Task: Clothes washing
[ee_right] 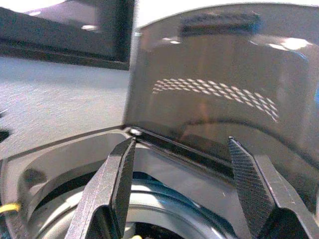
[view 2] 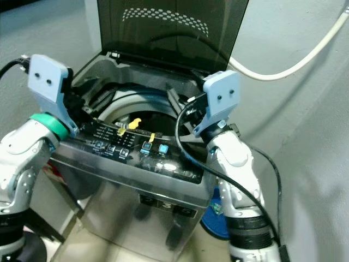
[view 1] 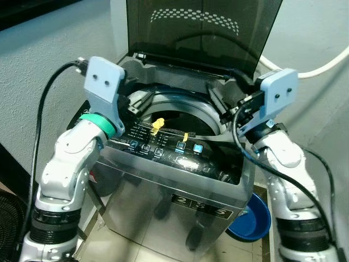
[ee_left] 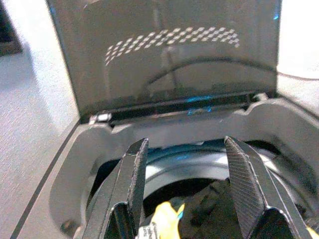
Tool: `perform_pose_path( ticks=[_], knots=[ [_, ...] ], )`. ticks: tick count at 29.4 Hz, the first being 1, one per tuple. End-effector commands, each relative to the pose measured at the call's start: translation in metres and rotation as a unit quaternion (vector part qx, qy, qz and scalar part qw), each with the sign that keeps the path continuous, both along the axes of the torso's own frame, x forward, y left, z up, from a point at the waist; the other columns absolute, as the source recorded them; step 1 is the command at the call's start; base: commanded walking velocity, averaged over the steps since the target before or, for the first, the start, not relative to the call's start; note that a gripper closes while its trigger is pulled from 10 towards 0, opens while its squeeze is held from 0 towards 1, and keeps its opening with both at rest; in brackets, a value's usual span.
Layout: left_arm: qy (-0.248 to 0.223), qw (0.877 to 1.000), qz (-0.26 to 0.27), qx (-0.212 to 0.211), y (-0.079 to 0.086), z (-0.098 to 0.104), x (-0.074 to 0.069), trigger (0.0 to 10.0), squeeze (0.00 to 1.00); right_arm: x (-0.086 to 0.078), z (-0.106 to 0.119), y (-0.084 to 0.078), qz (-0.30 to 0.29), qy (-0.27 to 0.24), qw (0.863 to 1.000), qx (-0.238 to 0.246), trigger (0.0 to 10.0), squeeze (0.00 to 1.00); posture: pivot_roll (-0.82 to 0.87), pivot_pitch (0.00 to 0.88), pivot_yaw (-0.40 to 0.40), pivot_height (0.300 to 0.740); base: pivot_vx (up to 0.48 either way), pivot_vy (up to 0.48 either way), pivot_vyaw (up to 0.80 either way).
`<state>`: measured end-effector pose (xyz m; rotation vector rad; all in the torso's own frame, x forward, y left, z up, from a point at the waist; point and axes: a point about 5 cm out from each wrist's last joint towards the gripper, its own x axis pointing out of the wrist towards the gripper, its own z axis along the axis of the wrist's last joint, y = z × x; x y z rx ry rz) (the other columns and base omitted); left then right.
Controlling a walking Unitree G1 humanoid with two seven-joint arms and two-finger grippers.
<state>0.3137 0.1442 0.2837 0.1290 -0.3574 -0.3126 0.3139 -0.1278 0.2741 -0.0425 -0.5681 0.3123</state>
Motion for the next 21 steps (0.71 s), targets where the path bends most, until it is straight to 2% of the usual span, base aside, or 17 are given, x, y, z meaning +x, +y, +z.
perform_pose_path(
  ticks=[1, 4, 15, 21],
  knots=[
    [-0.005, 1.0, 0.028, -0.005, 0.004, -0.003, -0.001, 10.0, 0.0, 0.0, -0.002, -0.005, -0.025, 0.001, 0.999, 0.022, 10.0, 0.0, 0.14, 0.031, 0.01, 0.74, 0.0, 0.0, 0.0],
    [-0.016, 0.997, 0.067, -0.028, 0.004, -0.005, 0.004, 10.0, 0.0, 0.004, -0.006, 0.002, -0.02, 0.015, 0.998, 0.056, 10.0, 0.0, 0.16, 0.031, -0.011, 0.74, 0.0, 0.0, 0.0],
    [-0.024, 0.994, 0.098, -0.045, 0.009, -0.006, 0.006, 10.0, 0.0, 0.009, -0.005, 0.008, -0.011, 0.019, 0.998, 0.062, 10.0, 0.0, 0.17, 0.038, -0.034, 0.74, 0.0, 0.0, 0.0],
    [-0.013, 0.992, 0.115, -0.057, 0.011, -0.012, 0.008, 10.0, 0.0, 0.01, -0.011, 0.01, -0.032, 0.031, 0.997, 0.07, 10.0, 0.0, 0.16, 0.037, -0.028, 0.74, 0.0, 0.0, 0.0]
  ],
)
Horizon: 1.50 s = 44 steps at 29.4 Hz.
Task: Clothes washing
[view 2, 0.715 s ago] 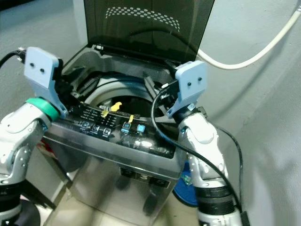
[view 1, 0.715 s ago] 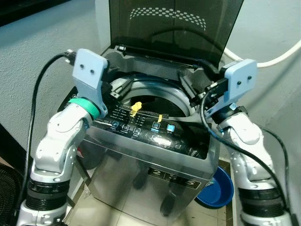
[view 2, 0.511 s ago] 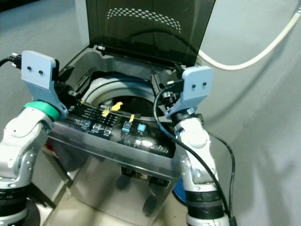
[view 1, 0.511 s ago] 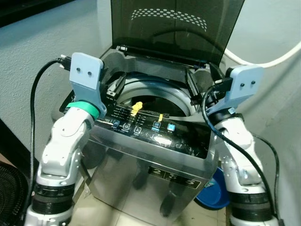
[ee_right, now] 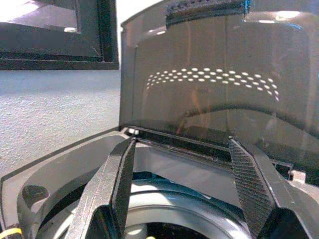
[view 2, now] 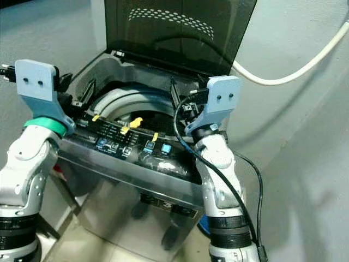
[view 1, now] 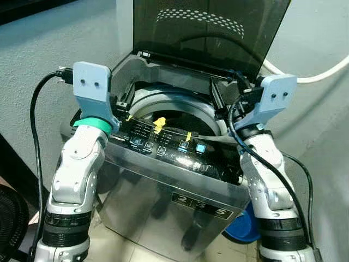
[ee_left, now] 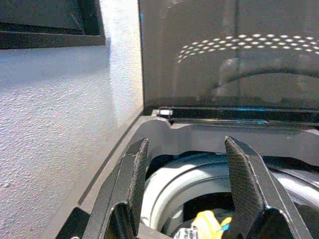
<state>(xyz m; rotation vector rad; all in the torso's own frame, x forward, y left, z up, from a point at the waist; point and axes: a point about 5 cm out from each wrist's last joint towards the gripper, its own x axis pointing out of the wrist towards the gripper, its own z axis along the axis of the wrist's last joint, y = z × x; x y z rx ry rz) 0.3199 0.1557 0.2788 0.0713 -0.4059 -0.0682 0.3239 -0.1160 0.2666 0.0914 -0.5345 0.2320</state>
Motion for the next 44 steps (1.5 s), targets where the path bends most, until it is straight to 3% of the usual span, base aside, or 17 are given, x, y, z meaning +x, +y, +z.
perform_pose_path(
  ticks=[1, 10, 40, 44],
  knots=[
    [0.012, 1.0, 0.003, -0.005, -0.001, -0.008, 0.002, 10.0, 0.0, 0.0, -0.003, -0.002, -0.011, 0.005, 1.0, -0.002, 10.0, 0.0, 0.16, 0.037, -0.028, 0.74, 0.0, 0.0, 0.0],
    [0.008, 1.0, 0.001, -0.01, -0.005, -0.008, 0.006, 10.0, 0.0, -0.002, -0.003, -0.003, -0.022, 0.004, 1.0, 0.003, 10.0, 0.0, 0.12, 0.035, -0.015, 0.74, 0.0, 0.0, 0.0],
    [0.004, 1.0, -0.012, -0.012, -0.014, -0.008, 0.011, 10.0, 0.0, -0.001, -0.007, -0.005, -0.046, 0.015, 0.998, -0.028, 10.0, 0.0, 0.08, 0.032, -0.003, 0.74, -0.347, 0.0, 0.0],
    [0.004, 1.0, -0.008, -0.01, -0.015, -0.008, 0.013, 10.0, 0.0, 0.0, -0.011, -0.004, -0.041, 0.02, 0.998, -0.048, 10.0, 0.0, 0.08, 0.025, -0.003, 0.74, 0.0, 0.0, 0.8]
  ],
)
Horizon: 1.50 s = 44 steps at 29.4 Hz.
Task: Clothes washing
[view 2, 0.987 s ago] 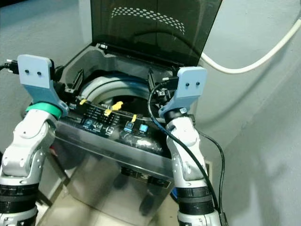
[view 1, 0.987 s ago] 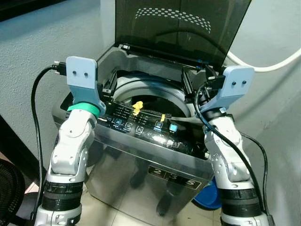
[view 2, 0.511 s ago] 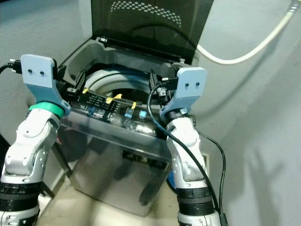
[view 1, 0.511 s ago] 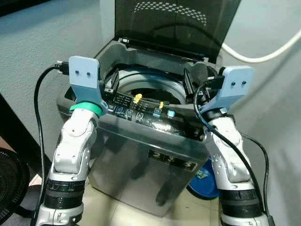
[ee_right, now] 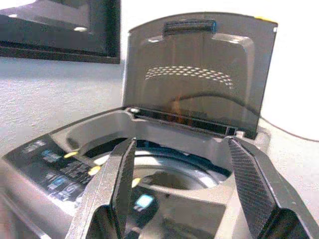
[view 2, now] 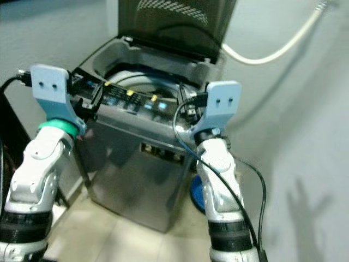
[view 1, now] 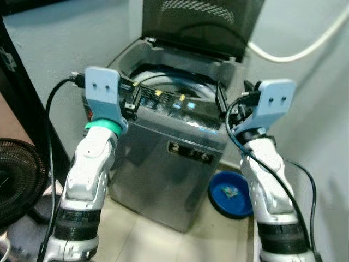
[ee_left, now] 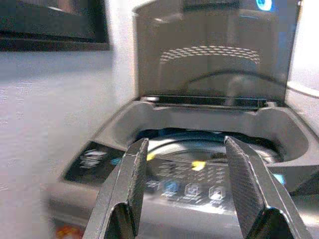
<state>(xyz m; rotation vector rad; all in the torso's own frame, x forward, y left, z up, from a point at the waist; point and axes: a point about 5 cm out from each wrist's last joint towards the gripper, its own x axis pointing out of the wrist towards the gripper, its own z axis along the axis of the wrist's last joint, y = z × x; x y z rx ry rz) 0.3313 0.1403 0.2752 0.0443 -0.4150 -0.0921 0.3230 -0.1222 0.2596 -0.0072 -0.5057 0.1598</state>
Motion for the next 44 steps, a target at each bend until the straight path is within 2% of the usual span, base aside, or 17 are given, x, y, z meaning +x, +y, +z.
perform_pose_path(
  ticks=[1, 7, 9, 12, 14, 15, 16, 17, 18, 20, 24, 27, 30, 33, 37, 41, 44],
  knots=[
    [0.008, 1.0, 0.006, 0.001, 0.001, -0.004, 0.002, 10.0, 0.0, 0.001, -0.004, 0.002, 0.006, 0.009, 1.0, -0.008, 10.0, 0.0, 0.08, 0.025, -0.003, 0.74, 0.0, 0.0, 0.8],
    [0.017, 1.0, 0.0, 0.013, -0.004, -0.01, 0.003, 10.0, 0.0, 0.001, -0.016, 0.006, 0.022, 0.027, 0.999, -0.034, 10.0, 0.0, 0.08, 0.023, -0.004, 0.74, 0.0, 0.0, 0.8],
    [0.042, 0.998, -0.009, 0.038, -0.008, -0.027, 0.002, 10.0, 0.0, -0.001, -0.039, 0.008, 0.04, 0.057, 0.996, -0.053, 10.0, 0.0, 0.08, 0.024, -0.003, 0.74, 0.0, 0.0, 0.79],
    [0.055, 0.997, -0.012, 0.046, -0.009, -0.036, 0.0, 10.0, 0.0, -0.002, -0.05, 0.008, 0.045, 0.071, 0.995, -0.061, 10.0, 0.0, 0.08, 0.025, -0.003, 0.74, 0.0, 0.0, 0.79],
    [0.093, 0.993, -0.01, 0.07, -0.009, -0.065, -0.007, 10.0, 0.0, -0.008, -0.084, 0.005, 0.056, 0.121, 0.988, -0.074, 10.0, 0.0, 0.08, 0.024, -0.002, 0.74, 0.0, 0.0, 0.79],
    [0.093, 0.993, -0.01, 0.07, -0.009, -0.065, -0.007, 10.0, 0.0, -0.008, -0.084, 0.005, 0.056, 0.121, 0.988, -0.074, 10.0, 0.0, 0.08, 0.024, -0.002, 0.74, 0.0, 0.0, 0.79],
    [0.111, 0.991, -0.011, 0.079, -0.01, -0.079, -0.011, 10.0, 0.0, -0.012, -0.1, 0.003, 0.06, 0.146, 0.984, -0.079, 10.0, 0.0, 0.08, 0.024, -0.002, 0.74, 0.0, 0.0, 0.79],
    [0.111, 0.991, -0.011, 0.079, -0.01, -0.079, -0.011, 10.0, 0.0, -0.012, -0.1, 0.003, 0.06, 0.146, 0.984, -0.079, 10.0, 0.0, 0.08, 0.024, -0.002, 0.74, 0.0, 0.0, 0.79],
    [0.134, 0.986, -0.011, 0.093, -0.01, -0.096, -0.016, 10.0, 0.0, -0.016, -0.119, -0.002, 0.06, 0.176, 0.979, -0.082, 10.0, 0.0, 0.08, 0.022, -0.002, 0.74, 0.0, 0.0, 0.79],
    [0.148, 0.984, -0.011, 0.102, -0.01, -0.106, -0.02, 10.0, 0.0, -0.02, -0.13, -0.004, 0.06, 0.194, 0.976, -0.083, 10.0, 0.0, 0.08, 0.022, -0.002, 0.74, 0.0, 0.0, 0.79],
    [0.21, 0.97, 0.0, 0.123, -0.003, -0.151, -0.031, 10.0, 0.0, -0.034, -0.187, -0.025, 0.026, 0.288, 0.952, -0.1, 10.0, 0.0, 0.08, 0.019, 0.002, 0.74, 0.0, 0.0, 0.78],
    [0.239, 0.962, 0.0, 0.13, 0.001, -0.17, -0.036, 10.0, 0.0, -0.041, -0.209, -0.034, 0.003, 0.326, 0.941, -0.095, 10.0, 0.0, 0.09, 0.014, 0.01, 0.74, 0.0, 0.0, 0.78],
    [0.254, 0.958, 0.0, 0.135, 0.003, -0.179, -0.039, 10.0, 0.0, -0.045, -0.219, -0.038, -0.011, 0.345, 0.934, -0.09, 10.0, 0.0, 0.09, 0.014, 0.01, 0.74, 0.0, 0.0, 0.78],
    [0.288, 0.947, 0.005, 0.14, 0.012, -0.198, -0.044, 10.0, 0.0, -0.053, -0.242, -0.051, -0.048, 0.388, 0.917, -0.076, 10.0, 0.0, 0.08, 0.009, 0.018, 0.74, 0.0, 0.0, 0.78],
    [0.301, 0.942, 0.01, 0.149, 0.016, -0.209, -0.047, 10.0, 0.0, -0.058, -0.255, -0.055, -0.06, 0.41, 0.906, -0.084, 10.0, 0.0, 0.08, 0.01, 0.019, 0.74, 0.0, 0.0, 0.77],
    [0.305, 0.941, 0.014, 0.149, 0.017, -0.212, -0.047, 10.0, 0.0, -0.059, -0.257, -0.054, -0.056, 0.41, 0.907, -0.08, 10.0, 0.0, 0.08, 0.013, 0.018, 0.74, 0.0, 0.0, 0.77],
    [0.303, 0.942, 0.017, 0.146, 0.017, -0.212, -0.047, 10.0, 0.0, -0.057, -0.253, -0.048, -0.04, 0.395, 0.915, -0.07, 10.0, 0.0, 0.08, 0.02, 0.017, 0.74, 0.0, 0.0, 0.77]
  ],
)
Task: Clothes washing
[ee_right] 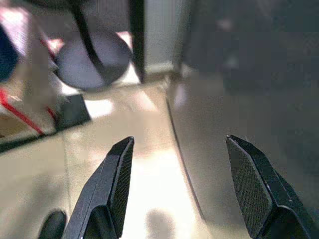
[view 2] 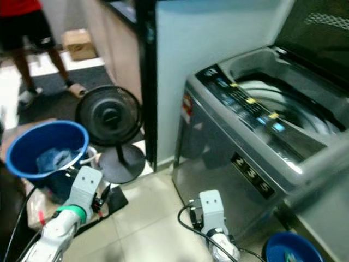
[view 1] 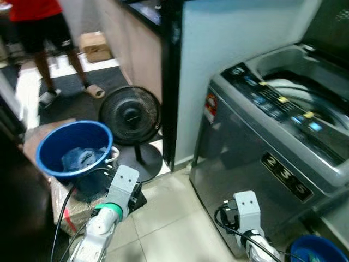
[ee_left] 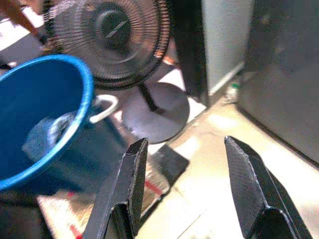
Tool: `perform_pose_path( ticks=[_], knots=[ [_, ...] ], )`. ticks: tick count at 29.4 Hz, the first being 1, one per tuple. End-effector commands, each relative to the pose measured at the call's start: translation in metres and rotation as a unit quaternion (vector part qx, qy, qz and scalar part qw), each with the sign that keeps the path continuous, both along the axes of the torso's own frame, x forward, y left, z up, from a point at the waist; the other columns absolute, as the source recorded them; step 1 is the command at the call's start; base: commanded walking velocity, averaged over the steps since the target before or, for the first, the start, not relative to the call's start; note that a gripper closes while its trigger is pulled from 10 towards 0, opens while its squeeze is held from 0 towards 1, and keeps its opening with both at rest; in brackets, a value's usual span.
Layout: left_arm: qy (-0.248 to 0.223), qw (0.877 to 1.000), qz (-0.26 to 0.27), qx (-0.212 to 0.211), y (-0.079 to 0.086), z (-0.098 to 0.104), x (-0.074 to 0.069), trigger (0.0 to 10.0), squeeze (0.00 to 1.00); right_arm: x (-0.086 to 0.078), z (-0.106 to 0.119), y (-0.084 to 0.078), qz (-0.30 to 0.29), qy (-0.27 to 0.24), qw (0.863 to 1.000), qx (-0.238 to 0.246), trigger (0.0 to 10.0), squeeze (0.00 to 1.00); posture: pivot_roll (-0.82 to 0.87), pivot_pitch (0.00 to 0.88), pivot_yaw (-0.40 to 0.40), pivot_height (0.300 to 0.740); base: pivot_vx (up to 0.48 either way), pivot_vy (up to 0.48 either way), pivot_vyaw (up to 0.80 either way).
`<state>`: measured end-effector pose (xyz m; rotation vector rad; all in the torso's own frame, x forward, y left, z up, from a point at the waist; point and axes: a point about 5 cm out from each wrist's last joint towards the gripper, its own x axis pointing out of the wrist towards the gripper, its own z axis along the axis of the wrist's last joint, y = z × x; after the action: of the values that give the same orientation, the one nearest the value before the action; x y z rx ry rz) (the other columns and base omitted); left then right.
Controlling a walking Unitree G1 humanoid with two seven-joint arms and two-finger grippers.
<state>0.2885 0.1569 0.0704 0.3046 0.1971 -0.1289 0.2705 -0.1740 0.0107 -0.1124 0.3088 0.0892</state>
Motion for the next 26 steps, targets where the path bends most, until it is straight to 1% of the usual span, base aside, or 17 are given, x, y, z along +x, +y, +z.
perform_pose_path(
  ticks=[1, 3, 7, 13, 18, 20, 21, 26],
  knots=[
    [0.007, 1.0, 0.004, 0.0, 0.0, -0.006, -0.003, 10.0, 0.0, -0.003, -0.001, 0.008, 0.021, -0.007, 1.0, 0.014, 10.0, 0.0, 0.08, 0.021, 0.017, 0.74, 0.0, 0.0, 0.77],
    [0.001, 1.0, 0.004, -0.003, 0.0, -0.004, -0.001, 10.0, 0.0, 0.0, 0.003, 0.014, 0.043, -0.022, 0.999, 0.016, 10.0, 0.0, 0.08, 0.024, 0.015, 0.74, 0.0, 0.0, 0.77],
    [-0.006, 1.0, 0.007, -0.006, 0.001, -0.002, 0.002, 10.0, 0.0, 0.003, 0.005, 0.019, 0.062, -0.034, 0.997, 0.013, 10.0, 0.0, 0.08, 0.025, 0.013, 0.74, 0.0, 0.0, 0.77],
    [-0.016, 1.0, 0.013, -0.015, 0.002, 0.001, 0.005, 10.0, 0.0, 0.004, 0.004, 0.02, 0.064, -0.036, 0.997, 0.014, 10.0, 0.0, 0.08, 0.025, 0.012, 0.74, 0.0, 0.0, 0.77],
    [-0.021, 0.999, 0.021, -0.011, 0.004, 0.001, 0.006, 10.0, 0.0, 0.005, 0.005, 0.02, 0.063, -0.042, 0.997, 0.01, 10.0, 0.0, 0.08, 0.025, 0.011, 0.74, 0.0, 0.0, 0.77],
    [-0.02, 1.0, 0.019, -0.015, 0.004, 0.0, 0.006, 10.0, 0.0, 0.008, 0.006, 0.017, 0.041, -0.046, 0.998, -0.016, 10.0, 0.0, 0.08, 0.025, 0.011, 0.74, 0.0, 0.0, 0.0],
    [-0.02, 1.0, 0.019, -0.015, 0.004, 0.0, 0.006, 10.0, 0.0, 0.008, 0.006, 0.017, 0.041, -0.046, 0.998, -0.016, 10.0, 0.0, 0.08, 0.025, 0.011, 0.74, 0.0, 0.0, 0.0],
    [-0.02, 0.999, 0.023, -0.014, 0.003, -0.001, 0.007, 10.0, 0.0, 0.011, 0.011, 0.017, 0.035, -0.06, 0.998, -0.013, 10.0, 0.0, 0.08, 0.025, 0.01, 0.74, 0.47, 0.0, 0.0]
  ],
)
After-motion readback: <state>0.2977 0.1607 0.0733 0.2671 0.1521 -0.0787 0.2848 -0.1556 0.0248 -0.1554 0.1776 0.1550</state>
